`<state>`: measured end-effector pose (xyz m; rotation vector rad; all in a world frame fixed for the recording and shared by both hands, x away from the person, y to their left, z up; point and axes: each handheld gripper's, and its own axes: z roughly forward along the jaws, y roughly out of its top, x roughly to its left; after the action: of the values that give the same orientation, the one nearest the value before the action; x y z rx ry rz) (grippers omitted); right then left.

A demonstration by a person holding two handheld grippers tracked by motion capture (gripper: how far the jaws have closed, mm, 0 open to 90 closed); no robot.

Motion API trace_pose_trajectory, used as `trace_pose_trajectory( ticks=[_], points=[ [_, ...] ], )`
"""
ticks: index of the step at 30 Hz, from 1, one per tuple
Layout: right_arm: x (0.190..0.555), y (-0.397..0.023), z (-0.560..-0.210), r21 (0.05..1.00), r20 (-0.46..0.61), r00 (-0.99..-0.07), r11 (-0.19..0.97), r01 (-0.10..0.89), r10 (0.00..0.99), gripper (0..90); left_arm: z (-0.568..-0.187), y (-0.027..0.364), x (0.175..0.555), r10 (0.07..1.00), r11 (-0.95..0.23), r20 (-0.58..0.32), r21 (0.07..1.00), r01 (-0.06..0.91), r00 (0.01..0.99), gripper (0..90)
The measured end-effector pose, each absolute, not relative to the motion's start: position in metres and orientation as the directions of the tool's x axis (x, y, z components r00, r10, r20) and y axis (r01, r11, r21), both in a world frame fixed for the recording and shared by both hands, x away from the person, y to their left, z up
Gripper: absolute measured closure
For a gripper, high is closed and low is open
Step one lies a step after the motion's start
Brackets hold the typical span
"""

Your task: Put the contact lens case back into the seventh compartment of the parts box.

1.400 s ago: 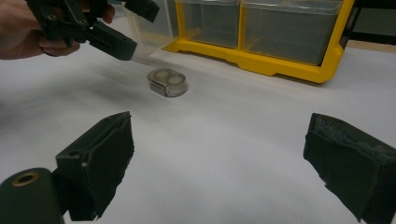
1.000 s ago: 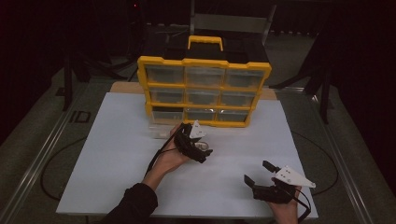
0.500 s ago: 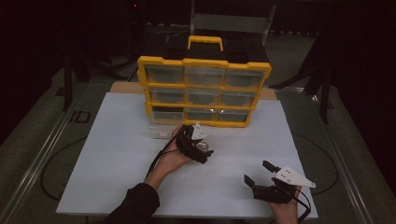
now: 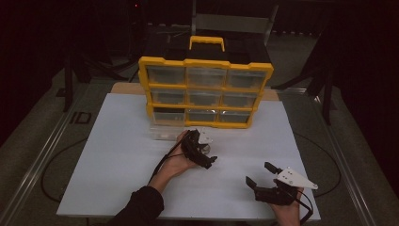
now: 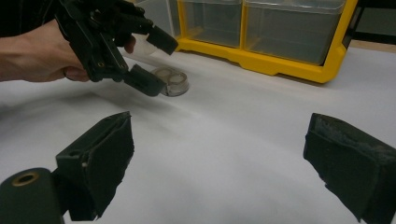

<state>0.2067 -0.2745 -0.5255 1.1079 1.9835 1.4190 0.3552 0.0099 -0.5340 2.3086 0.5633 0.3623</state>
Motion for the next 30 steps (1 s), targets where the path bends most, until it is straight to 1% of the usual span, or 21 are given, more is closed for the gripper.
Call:
trace_pose_trajectory(
  ticks=[7, 11, 20, 24, 27, 28, 30],
  points=[
    [0.206, -0.275, -0.525, 0.929, 0.086, -0.569, 0.141, 0.343, 0.818, 8.3, -0.542, 0.008, 0.36, 0.498, -0.657, 0.085, 0.687, 0.311, 0.863, 4.9],
    [0.206, -0.275, -0.525, 0.929, 0.088, -0.568, 0.138, 0.343, 0.818, 8.3, -0.548, 0.008, 0.362, 0.51, -0.657, 0.08, 0.679, 0.328, 0.856, 8.3],
    [0.206, -0.276, -0.525, 0.931, 0.089, -0.569, 0.136, 0.34, 0.817, 8.3, -0.555, 0.013, 0.365, 0.532, -0.645, 0.039, 0.665, 0.375, 0.846, 8.9],
    [0.206, -0.276, -0.525, 0.93, 0.088, -0.569, 0.136, 0.34, 0.818, 8.3, -0.553, 0.017, 0.361, 0.525, -0.656, 0.036, 0.654, 0.377, 0.85, 12.8],
    [0.206, -0.275, -0.525, 0.929, 0.087, -0.568, 0.139, 0.343, 0.819, 8.3, -0.552, 0.021, 0.359, 0.523, -0.66, 0.042, 0.652, 0.373, 0.852, 17.5],
    [0.206, -0.275, -0.525, 0.929, 0.086, -0.569, 0.141, 0.342, 0.818, 8.3, -0.552, 0.021, 0.359, 0.526, -0.661, 0.052, 0.653, 0.369, 0.849, 20.7],
    [0.206, -0.274, -0.525, 0.928, 0.083, -0.571, 0.145, 0.342, 0.817, 8.3, -0.552, 0.023, 0.361, 0.528, -0.654, 0.043, 0.658, 0.374, 0.848, 25.8]
  ],
)
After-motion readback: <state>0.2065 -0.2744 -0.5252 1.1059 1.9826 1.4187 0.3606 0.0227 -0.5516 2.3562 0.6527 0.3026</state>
